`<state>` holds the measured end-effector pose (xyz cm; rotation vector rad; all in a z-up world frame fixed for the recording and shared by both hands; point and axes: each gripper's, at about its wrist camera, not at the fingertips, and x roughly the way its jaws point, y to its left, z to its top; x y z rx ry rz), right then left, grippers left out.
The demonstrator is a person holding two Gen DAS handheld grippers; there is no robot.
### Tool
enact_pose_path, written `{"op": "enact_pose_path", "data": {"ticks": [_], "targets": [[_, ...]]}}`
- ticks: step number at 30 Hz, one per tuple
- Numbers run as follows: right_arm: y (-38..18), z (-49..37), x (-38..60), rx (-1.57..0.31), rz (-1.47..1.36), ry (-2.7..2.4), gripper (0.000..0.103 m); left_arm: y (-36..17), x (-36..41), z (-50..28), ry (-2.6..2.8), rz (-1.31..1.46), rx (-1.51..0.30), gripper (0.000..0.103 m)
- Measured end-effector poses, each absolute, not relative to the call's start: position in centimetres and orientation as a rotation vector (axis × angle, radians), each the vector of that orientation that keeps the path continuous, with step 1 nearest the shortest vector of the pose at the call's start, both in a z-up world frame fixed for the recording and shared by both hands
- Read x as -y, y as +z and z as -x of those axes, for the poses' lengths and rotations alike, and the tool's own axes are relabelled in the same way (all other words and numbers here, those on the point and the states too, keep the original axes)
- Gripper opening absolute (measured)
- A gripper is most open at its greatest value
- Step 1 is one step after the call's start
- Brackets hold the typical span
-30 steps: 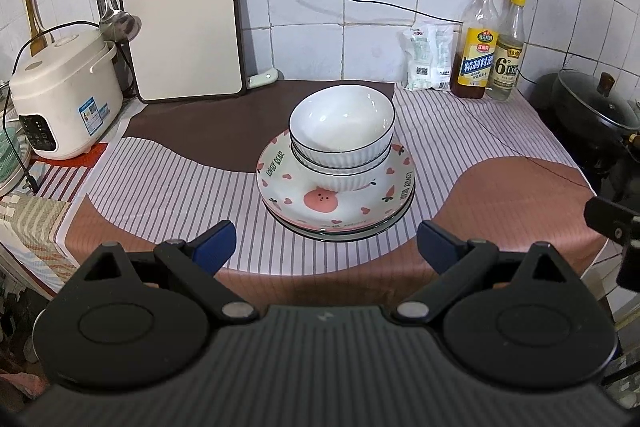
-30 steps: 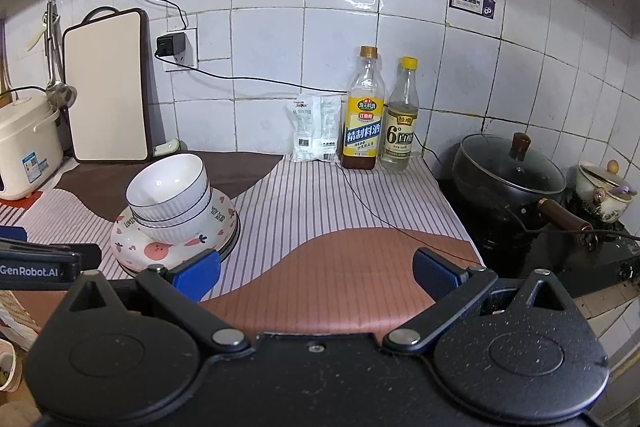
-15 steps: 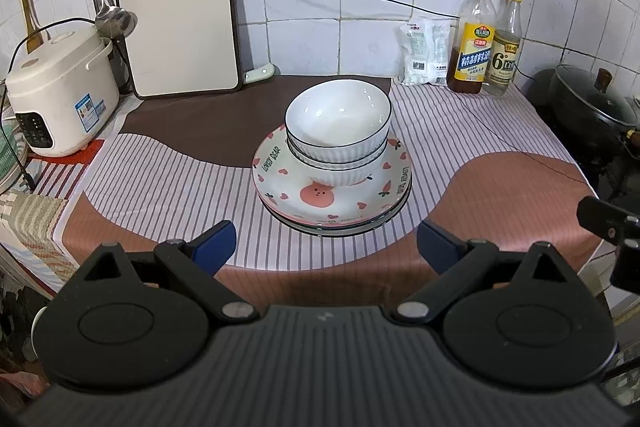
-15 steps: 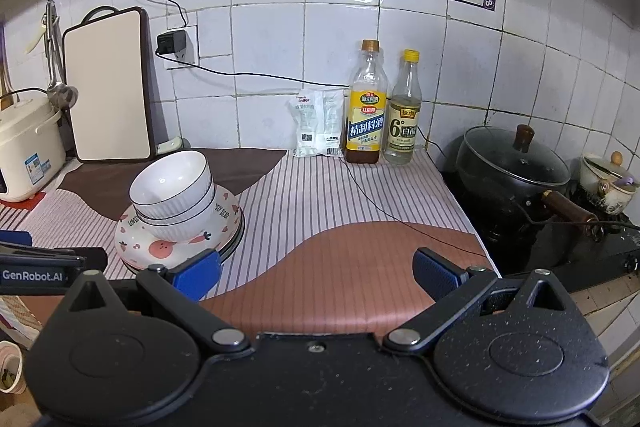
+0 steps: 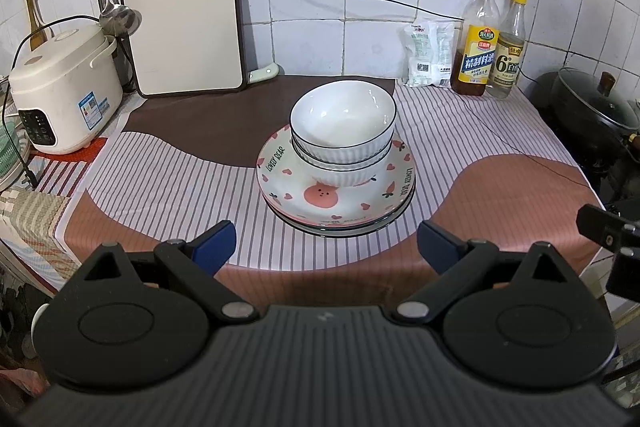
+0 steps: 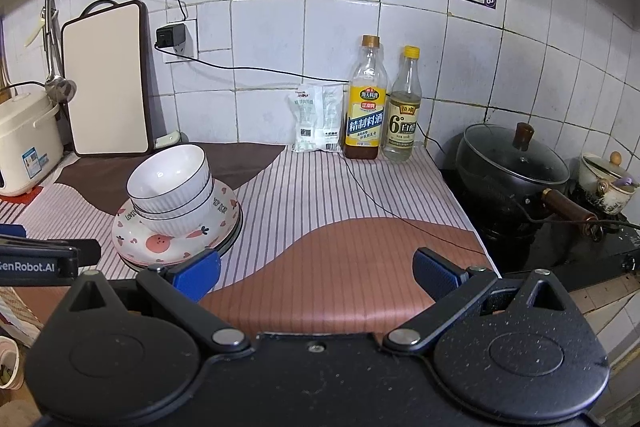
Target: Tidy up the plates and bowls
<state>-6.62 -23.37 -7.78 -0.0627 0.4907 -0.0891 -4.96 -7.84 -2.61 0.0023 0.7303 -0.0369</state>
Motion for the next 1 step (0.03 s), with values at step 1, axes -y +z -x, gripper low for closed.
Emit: {"op": "enact_pose_path", "data": {"ticks": [1], "targets": [[-7.81, 6.62, 23.39, -0.491, 0.062, -0.09, 0.103, -2.62, 7.87, 4.95, -0.04, -0.004, -0.736, 0.098]]}}
